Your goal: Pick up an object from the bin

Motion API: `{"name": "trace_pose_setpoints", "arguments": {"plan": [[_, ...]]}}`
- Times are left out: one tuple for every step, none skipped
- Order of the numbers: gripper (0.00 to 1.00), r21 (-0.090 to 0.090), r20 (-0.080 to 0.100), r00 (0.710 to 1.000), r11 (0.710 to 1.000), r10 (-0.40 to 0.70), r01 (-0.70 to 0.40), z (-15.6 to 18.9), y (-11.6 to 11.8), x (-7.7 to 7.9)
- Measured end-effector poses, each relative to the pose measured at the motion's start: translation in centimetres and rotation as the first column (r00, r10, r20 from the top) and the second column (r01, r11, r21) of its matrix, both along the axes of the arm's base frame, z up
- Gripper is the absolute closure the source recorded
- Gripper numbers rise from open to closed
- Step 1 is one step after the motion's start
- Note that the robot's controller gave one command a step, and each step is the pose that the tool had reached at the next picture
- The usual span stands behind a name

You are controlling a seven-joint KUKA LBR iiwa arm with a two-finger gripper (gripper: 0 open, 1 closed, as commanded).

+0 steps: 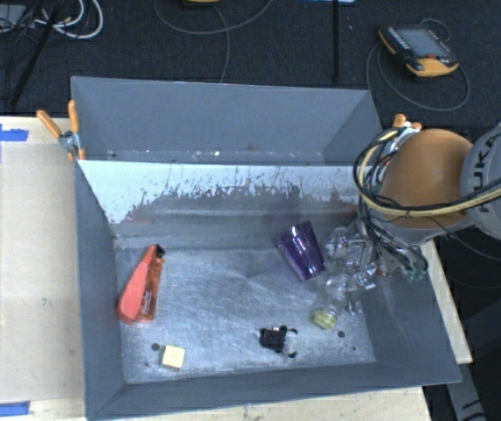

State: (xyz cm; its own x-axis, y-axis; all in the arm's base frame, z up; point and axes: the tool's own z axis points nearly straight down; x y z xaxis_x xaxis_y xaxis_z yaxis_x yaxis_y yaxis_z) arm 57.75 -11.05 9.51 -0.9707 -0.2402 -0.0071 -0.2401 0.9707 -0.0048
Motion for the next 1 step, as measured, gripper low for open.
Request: {"name": "trace_pose_setpoints", "arguments": {"plan": [[1.0,0.001,0.0,1.0,1.0,0.0,0.0,-0.04,0.04,0.0]]}}
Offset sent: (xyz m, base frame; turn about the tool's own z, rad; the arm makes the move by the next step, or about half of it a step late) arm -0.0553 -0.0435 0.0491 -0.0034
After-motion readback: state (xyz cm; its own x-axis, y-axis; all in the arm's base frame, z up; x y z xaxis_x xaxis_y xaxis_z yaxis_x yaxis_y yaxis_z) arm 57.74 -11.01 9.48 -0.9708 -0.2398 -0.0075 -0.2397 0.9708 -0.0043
